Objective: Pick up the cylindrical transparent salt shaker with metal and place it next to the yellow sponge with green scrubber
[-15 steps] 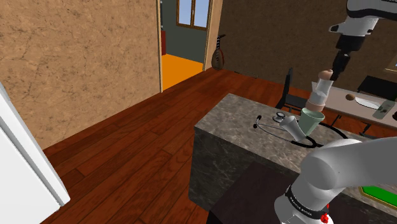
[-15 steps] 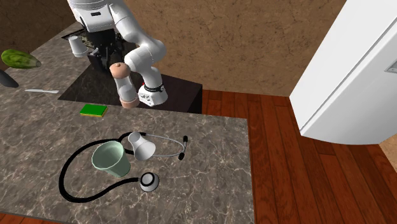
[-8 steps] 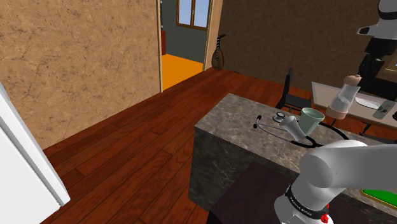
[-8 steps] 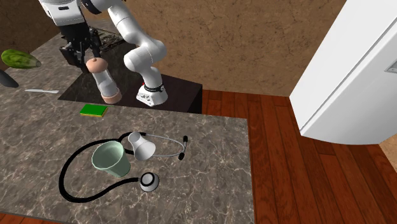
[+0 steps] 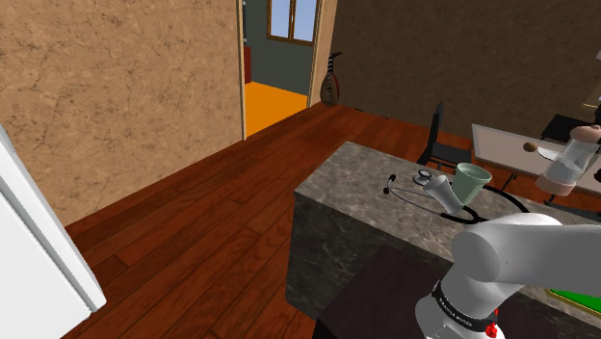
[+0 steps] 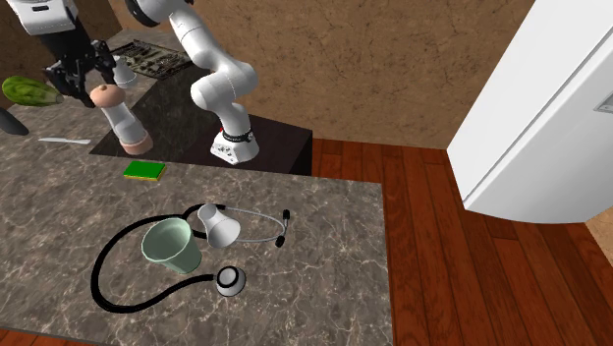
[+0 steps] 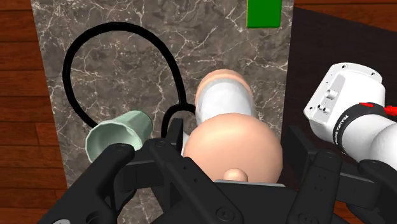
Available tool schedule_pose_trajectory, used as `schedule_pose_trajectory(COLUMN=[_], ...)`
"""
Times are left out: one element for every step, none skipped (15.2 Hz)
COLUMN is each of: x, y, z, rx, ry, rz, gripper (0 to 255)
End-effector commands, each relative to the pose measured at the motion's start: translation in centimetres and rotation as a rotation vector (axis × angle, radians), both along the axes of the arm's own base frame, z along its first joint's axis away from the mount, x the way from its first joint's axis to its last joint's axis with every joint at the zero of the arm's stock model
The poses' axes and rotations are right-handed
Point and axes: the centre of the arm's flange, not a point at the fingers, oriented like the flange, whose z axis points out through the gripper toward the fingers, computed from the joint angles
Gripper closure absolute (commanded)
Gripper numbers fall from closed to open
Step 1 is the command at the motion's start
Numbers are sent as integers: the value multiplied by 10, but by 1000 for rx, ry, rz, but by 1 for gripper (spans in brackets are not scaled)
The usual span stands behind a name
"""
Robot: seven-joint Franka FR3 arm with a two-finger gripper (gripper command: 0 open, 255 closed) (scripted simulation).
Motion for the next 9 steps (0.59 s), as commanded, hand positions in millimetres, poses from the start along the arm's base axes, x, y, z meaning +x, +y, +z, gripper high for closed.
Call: schedule_pose_trajectory(x=[-26, -39, -52, -65, -78, -91, -104, -117, -130], y=[-3, -5, -7, -9, -11, -13, -15, -17, -18], z=[-2, -2, -2, -2, -2, -2, -2, -2, -2], rx=[0, 0, 0, 0, 0, 0, 0, 0, 0], ry=[1, 1, 1, 1, 1, 1, 1, 1, 1], rz=[1, 1, 1, 1, 1, 1, 1, 1, 1], gripper=[255, 255, 255, 255, 255, 255, 255, 255, 255])
